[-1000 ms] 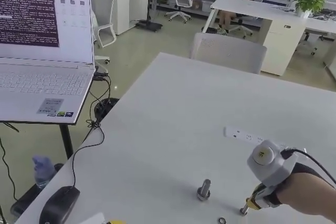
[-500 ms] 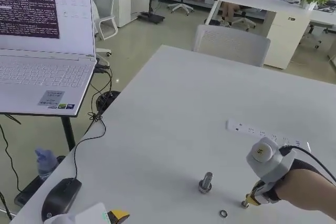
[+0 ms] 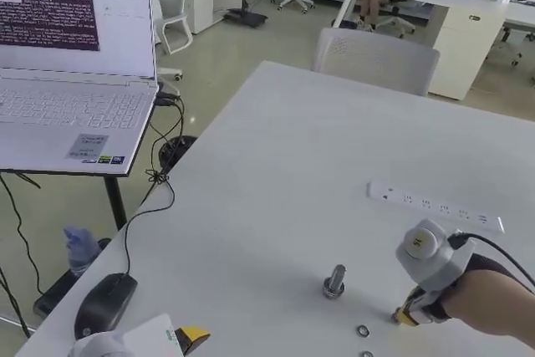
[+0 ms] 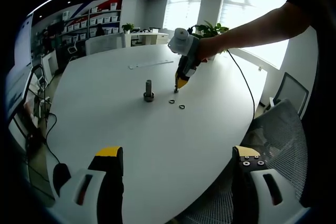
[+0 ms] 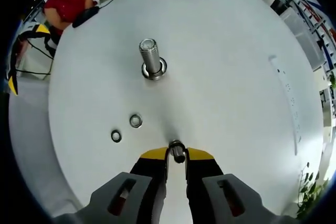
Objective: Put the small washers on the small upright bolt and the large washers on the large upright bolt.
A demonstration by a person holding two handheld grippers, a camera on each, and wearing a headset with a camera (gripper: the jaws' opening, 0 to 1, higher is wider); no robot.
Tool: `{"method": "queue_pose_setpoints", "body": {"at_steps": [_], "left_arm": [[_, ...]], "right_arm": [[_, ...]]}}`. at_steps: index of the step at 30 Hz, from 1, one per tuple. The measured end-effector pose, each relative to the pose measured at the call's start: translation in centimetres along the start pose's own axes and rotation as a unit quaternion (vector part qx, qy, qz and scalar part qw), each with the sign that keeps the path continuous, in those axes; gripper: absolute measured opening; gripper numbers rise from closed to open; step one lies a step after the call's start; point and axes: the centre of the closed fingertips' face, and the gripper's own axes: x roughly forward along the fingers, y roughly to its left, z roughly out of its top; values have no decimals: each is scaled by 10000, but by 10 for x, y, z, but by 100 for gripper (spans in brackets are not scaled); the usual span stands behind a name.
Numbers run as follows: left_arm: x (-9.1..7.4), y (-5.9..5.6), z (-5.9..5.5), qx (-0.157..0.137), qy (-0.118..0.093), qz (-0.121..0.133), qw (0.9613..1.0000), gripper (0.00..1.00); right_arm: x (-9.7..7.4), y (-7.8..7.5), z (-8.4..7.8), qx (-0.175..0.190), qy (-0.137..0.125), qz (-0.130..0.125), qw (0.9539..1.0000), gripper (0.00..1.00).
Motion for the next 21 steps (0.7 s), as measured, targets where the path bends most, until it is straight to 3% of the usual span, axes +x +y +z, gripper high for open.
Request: {"method": "queue_pose_setpoints", "body": {"at_steps": [12,21], "left_arm": [[2,1,-4,-29,62,1,10000,85],[3,-2,0,-65,3,-32,10000,85]], "right_arm": [[7,-2,-2,13,45,-12,10000,13],[10,0,-7,54,64,1,10000,13]]}}
